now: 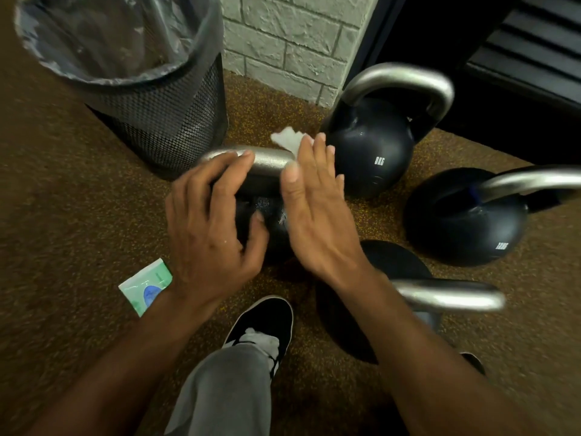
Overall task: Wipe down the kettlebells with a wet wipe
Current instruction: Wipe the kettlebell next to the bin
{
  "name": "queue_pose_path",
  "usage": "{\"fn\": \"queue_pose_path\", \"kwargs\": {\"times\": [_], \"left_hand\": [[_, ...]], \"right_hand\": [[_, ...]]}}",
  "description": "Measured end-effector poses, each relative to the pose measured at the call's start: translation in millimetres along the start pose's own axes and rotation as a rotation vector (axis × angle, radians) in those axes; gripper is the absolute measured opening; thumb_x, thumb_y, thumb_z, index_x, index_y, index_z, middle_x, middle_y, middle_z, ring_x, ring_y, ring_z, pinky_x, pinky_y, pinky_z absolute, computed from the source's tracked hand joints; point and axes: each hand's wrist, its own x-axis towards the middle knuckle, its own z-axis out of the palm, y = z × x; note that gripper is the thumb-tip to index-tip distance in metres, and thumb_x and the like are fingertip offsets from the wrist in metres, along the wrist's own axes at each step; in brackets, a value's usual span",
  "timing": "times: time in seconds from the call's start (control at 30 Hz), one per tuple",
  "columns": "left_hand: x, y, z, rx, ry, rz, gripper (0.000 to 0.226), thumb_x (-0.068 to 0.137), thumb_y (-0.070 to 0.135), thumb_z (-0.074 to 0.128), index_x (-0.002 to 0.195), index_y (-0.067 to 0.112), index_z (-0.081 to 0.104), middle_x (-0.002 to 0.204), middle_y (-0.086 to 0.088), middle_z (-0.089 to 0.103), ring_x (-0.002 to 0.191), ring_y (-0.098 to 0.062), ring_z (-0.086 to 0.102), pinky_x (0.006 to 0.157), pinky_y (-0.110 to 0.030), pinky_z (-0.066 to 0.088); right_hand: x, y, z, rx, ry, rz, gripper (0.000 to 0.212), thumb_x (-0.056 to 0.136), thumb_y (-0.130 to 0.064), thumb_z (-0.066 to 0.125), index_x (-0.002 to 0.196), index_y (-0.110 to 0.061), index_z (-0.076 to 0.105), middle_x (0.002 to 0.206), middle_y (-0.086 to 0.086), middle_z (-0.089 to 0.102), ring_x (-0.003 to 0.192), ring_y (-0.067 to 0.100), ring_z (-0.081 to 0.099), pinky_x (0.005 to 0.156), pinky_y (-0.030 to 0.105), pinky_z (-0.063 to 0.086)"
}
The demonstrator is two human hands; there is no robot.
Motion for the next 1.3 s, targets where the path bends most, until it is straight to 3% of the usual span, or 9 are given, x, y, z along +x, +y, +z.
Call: {"fn": "queue_pose_path", "kwargs": {"times": [0.27, 0.47, 0.67, 0.77, 0.9, 1.0, 1.07, 1.17, 1.3], "left_hand": [[10.2, 0.7, 1.8, 0.045, -0.039, -0.021, 0.061, 0.091, 0.027, 0.061, 0.148, 0.009, 0.047, 0.146, -0.016, 0.051, 0.130, -0.035, 0.049, 0.103, -0.051, 0.040], [15.6, -0.6, 14.3, 0.299, -0.234, 0.079, 0.073, 0.093, 0.045, 0.050, 0.157, 0.013, 0.036, 0.162, -0.012, 0.036, 0.148, -0.036, 0.033, 0.117, -0.057, 0.025], [9.2, 1.2, 28.3, 0.341, -0.208, 0.063, 0.079, 0.093, 0.053, 0.048, 0.159, 0.012, 0.033, 0.164, -0.015, 0.031, 0.151, -0.041, 0.026, 0.119, -0.064, 0.020], [6.7, 3.4, 30.3, 0.349, -0.215, 0.073, 0.082, 0.093, 0.053, 0.048, 0.159, 0.009, 0.030, 0.165, -0.019, 0.026, 0.152, -0.044, 0.021, 0.119, -0.067, 0.018], [5.9, 0.0, 30.5, 0.379, -0.221, 0.078, 0.079, 0.095, 0.052, 0.044, 0.160, 0.009, 0.028, 0.166, -0.018, 0.027, 0.152, -0.043, 0.021, 0.120, -0.065, 0.017], [5.4, -1.0, 31.4, 0.395, -0.223, 0.080, 0.078, 0.097, 0.052, 0.043, 0.160, 0.009, 0.028, 0.165, -0.018, 0.028, 0.152, -0.043, 0.022, 0.120, -0.065, 0.017], [5.2, -0.8, 31.5, 0.399, -0.229, 0.074, 0.078, 0.096, 0.052, 0.044, 0.160, 0.009, 0.028, 0.165, -0.019, 0.028, 0.152, -0.043, 0.022, 0.120, -0.065, 0.017], [5.9, 2.5, 32.7, 0.372, -0.225, 0.057, 0.079, 0.095, 0.052, 0.045, 0.160, 0.009, 0.029, 0.165, -0.019, 0.028, 0.152, -0.044, 0.022, 0.120, -0.066, 0.016], [7.0, 4.8, 34.1, 0.369, -0.212, 0.055, 0.079, 0.093, 0.052, 0.048, 0.158, 0.009, 0.033, 0.164, -0.018, 0.030, 0.151, -0.045, 0.023, 0.117, -0.068, 0.018]], "right_hand": [[-22.8, 2.6, -8.5, 0.070, -0.098, 0.045, 0.068, 0.104, -0.060, 0.007, 0.163, -0.026, 0.006, 0.170, -0.010, -0.004, 0.152, -0.001, -0.012, 0.126, 0.032, -0.008], [16.8, 14.6, -41.2, 0.320, -0.132, 0.274, 0.072, 0.101, -0.067, 0.008, 0.148, -0.033, 0.051, 0.156, -0.013, 0.045, 0.143, 0.000, 0.032, 0.121, 0.031, 0.019], [-24.6, 0.2, -27.4, 0.185, -0.074, 0.099, 0.052, 0.109, -0.048, 0.025, 0.158, -0.030, 0.029, 0.166, -0.011, 0.022, 0.152, -0.001, 0.015, 0.127, 0.032, 0.011], [-5.9, 5.8, -39.2, 0.103, -0.104, 0.079, 0.047, 0.110, -0.034, 0.026, 0.154, -0.033, 0.039, 0.163, -0.010, 0.034, 0.150, 0.003, 0.025, 0.126, 0.034, 0.015], [38.0, 14.7, -58.0, 0.205, -0.245, 0.163, 0.053, 0.105, -0.036, 0.028, 0.098, -0.037, 0.081, 0.113, -0.015, 0.075, 0.109, 0.001, 0.064, 0.110, 0.030, 0.040], [39.6, 18.1, -68.7, 0.303, -0.281, 0.115, 0.064, 0.106, -0.025, 0.035, 0.059, -0.038, 0.077, 0.071, -0.029, 0.071, 0.071, -0.014, 0.063, 0.083, 0.020, 0.043], [36.6, 17.0, -72.6, 0.140, -0.280, 0.115, 0.052, 0.106, -0.021, 0.036, 0.074, -0.030, 0.076, 0.076, -0.034, 0.069, 0.075, -0.018, 0.059, 0.081, 0.024, 0.041], [17.3, 27.8, -70.1, -0.091, -0.255, 0.009, 0.044, 0.106, -0.027, 0.030, 0.134, -0.030, 0.064, 0.133, -0.017, 0.064, 0.126, 0.001, 0.054, 0.111, 0.030, 0.038], [24.9, 34.9, -69.9, 0.211, -0.249, 0.054, 0.048, 0.105, -0.034, 0.028, 0.121, -0.037, 0.072, 0.131, -0.014, 0.068, 0.127, 0.003, 0.057, 0.115, 0.034, 0.036]]}}
